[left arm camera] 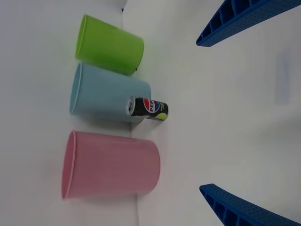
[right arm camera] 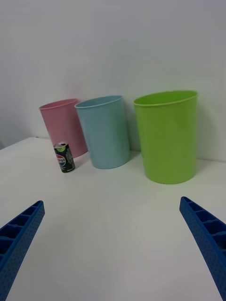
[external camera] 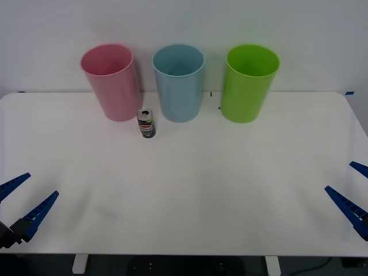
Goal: Grasp the object on the table and drop it into the matching bin: aluminum can to the light blue bin, PET bottle to the pink bin.
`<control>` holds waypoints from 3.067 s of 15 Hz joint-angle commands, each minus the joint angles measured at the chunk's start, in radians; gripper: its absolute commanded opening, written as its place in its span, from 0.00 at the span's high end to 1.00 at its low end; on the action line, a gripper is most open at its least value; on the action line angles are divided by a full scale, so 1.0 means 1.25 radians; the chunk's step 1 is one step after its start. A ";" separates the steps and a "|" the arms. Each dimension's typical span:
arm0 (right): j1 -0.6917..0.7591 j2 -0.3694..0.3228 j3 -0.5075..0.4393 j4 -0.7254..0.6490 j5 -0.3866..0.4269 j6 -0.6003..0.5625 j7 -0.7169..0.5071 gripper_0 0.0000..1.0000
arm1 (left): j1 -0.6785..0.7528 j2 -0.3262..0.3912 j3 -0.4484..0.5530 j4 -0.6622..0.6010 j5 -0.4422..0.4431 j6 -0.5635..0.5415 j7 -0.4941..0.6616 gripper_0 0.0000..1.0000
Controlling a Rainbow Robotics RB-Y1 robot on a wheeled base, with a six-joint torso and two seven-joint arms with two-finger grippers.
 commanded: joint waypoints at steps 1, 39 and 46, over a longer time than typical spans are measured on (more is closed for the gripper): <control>0.000 0.000 0.000 0.000 0.000 0.000 0.000 0.00 | -0.002 -0.001 -0.002 0.013 0.001 0.021 -0.002 0.00; 0.000 0.000 0.000 0.000 0.000 0.000 0.000 0.00 | -0.607 -0.175 -0.219 0.481 -0.385 0.346 0.003 0.00; 0.000 0.000 0.000 0.000 0.000 0.000 0.000 0.00 | -0.672 -0.184 -0.234 0.557 -0.399 0.446 -0.001 0.00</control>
